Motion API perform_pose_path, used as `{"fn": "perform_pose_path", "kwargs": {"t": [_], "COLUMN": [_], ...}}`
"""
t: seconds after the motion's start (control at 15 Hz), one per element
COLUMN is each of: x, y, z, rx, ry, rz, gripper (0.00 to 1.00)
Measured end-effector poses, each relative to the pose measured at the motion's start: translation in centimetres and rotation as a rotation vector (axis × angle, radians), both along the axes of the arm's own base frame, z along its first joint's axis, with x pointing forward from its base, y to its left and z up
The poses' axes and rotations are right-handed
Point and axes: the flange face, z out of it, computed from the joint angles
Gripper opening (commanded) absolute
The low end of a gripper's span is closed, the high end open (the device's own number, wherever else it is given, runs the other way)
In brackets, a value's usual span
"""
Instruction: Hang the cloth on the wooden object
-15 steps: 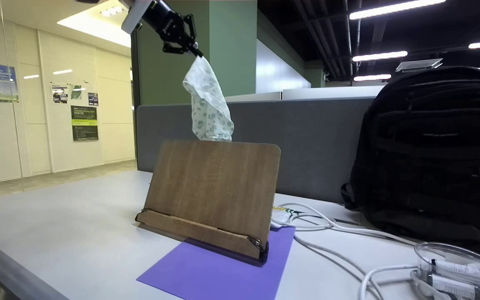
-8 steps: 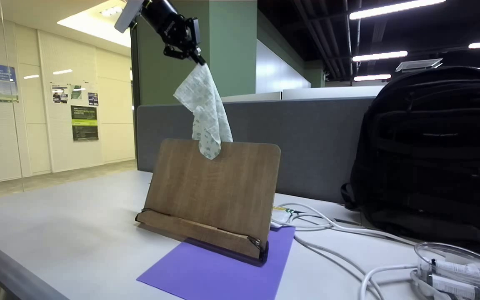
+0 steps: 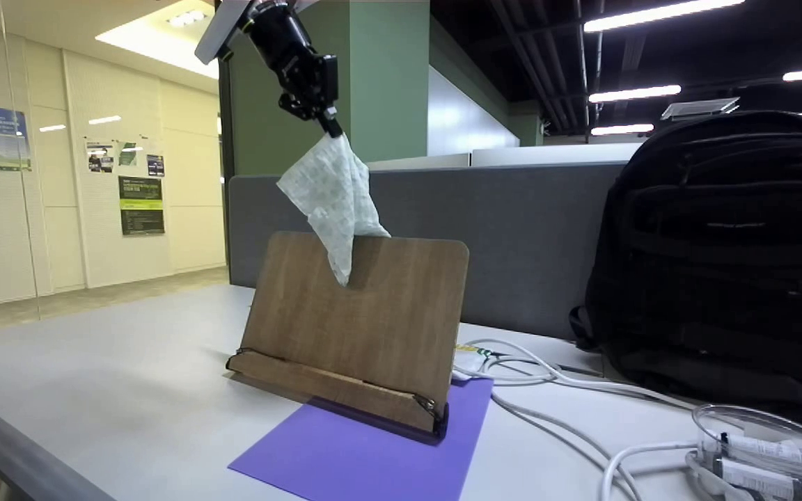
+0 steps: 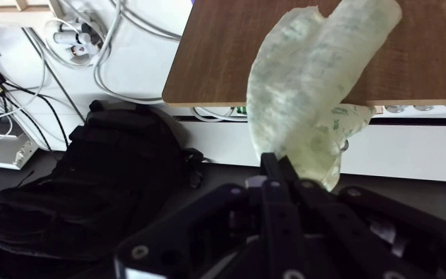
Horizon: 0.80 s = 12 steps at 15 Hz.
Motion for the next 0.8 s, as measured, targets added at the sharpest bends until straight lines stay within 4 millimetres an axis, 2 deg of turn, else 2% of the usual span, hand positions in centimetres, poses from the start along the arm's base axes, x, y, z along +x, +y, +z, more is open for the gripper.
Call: {"fn": "perform_pose_path", "kwargs": {"t": [0.07,0.13,0.4,0.8], "x": [0.1,0.1,0.3,0.0], "y": [-0.1,-0.2,0.5,3.5], "z": [-0.1,-0.1,-0.1,0.3], "rx": [0.014,0.027,0.056,0.017], "ry": [0.001,0.003,-0.012,-0.041], "rz": [-0.008,-0.015,-0.004,0.116], "gripper": [0.27,0.32,0.6,0.99]}}
